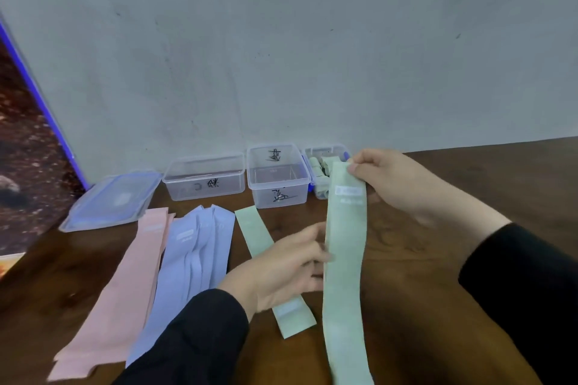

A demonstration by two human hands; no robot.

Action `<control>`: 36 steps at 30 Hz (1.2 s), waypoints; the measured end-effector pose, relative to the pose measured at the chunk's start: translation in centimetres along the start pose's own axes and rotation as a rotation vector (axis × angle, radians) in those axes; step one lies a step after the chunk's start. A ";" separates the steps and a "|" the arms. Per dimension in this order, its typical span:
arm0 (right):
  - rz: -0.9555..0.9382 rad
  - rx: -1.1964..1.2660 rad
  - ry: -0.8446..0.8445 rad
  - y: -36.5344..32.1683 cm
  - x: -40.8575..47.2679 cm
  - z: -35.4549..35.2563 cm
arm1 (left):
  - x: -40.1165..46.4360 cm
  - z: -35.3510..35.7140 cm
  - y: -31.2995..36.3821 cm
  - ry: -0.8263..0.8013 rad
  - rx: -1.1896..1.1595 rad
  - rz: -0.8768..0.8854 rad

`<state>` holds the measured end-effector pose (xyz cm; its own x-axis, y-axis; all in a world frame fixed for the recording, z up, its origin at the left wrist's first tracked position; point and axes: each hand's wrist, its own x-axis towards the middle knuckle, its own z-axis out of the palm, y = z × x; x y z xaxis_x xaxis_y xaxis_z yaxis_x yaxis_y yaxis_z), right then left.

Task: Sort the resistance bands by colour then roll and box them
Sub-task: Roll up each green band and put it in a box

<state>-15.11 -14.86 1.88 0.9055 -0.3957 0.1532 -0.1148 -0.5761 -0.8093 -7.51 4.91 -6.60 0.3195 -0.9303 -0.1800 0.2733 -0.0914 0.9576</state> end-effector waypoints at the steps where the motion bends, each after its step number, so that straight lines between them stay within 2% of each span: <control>1: 0.021 -0.016 -0.019 0.5 1.1 0.4 | -0.3 -0.1 -0.3 0.116 0.166 0.014; 4: 0.063 -0.246 -0.063 2.9 4.0 2.0 | -0.9 -0.8 -1.1 0.631 0.658 0.145; 6: 0.088 -0.420 -0.106 5.1 4.3 3.3 | -1.5 -1.2 -1.8 0.751 0.826 0.170; 10: 0.130 -0.421 0.055 8.4 1.3 5.4 | -2.7 -0.6 -3.9 0.551 1.211 0.147; 12: 0.130 -0.358 0.010 9.4 -1.2 6.4 | -3.1 -0.3 -4.8 0.510 1.294 0.162; 15: 0.003 -0.344 -0.050 10.6 -5.5 7.6 | -3.3 -0.2 -5.8 0.485 1.392 0.172; 18: -0.116 -0.282 -0.046 10.8 -10.1 7.2 | -3.7 0.3 -6.8 0.420 1.416 0.334; 21: -0.253 -0.185 -0.203 10.4 -14.0 6.3 | -4.4 0.8 -7.8 0.222 1.403 0.484; 24: -0.368 -0.288 -0.354 11.4 -15.0 6.3 | -4.5 1.3 -8.4 0.079 1.470 0.508; 30: -0.449 -0.336 -0.318 12.2 -15.1 6.8 | -4.4 1.6 -8.5 0.070 1.485 0.482; 36: -0.413 -0.334 -0.262 11.9 -14.6 7.3 | -4.1 2.1 -8.3 0.127 1.517 0.472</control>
<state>-26.68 -10.76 -14.09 0.9684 0.0747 0.2381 0.1848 -0.8558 -0.4832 -13.01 8.75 -13.30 0.2013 -0.9491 0.2424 -0.9596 -0.1415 0.2431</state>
